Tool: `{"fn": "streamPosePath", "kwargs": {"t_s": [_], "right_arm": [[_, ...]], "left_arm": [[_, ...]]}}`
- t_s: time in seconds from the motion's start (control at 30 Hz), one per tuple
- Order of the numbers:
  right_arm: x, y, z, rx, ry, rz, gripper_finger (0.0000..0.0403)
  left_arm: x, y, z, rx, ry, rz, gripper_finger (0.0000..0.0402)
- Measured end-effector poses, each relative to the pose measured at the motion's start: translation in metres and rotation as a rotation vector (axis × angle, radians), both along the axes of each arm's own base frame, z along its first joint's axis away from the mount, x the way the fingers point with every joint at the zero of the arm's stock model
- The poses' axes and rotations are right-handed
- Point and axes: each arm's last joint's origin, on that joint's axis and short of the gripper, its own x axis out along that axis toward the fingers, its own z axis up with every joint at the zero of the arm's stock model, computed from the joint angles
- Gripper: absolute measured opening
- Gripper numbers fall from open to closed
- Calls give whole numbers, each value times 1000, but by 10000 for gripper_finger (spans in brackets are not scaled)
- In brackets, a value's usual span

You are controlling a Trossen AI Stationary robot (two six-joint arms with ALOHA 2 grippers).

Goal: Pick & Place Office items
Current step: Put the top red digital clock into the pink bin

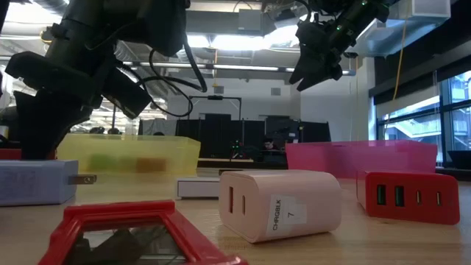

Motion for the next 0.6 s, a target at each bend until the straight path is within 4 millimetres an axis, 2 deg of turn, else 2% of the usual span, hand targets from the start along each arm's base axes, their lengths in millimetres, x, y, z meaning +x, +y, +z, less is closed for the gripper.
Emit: {"fn": "streamPosePath", "kwargs": {"t_s": [0.13, 0.37, 0.47, 0.6], "right_arm": [[0, 0, 0, 0, 0, 0, 247], [0, 0, 0, 0, 0, 0, 247], [0, 0, 0, 0, 0, 0, 247], [0, 0, 0, 0, 0, 0, 247]], "left_arm": [[1, 3, 0, 2, -1, 12, 55], [9, 14, 5, 123, -59, 43, 56], [22, 17, 18, 180, -139, 12, 64], [44, 21, 45, 278, -281, -34, 57]]}}
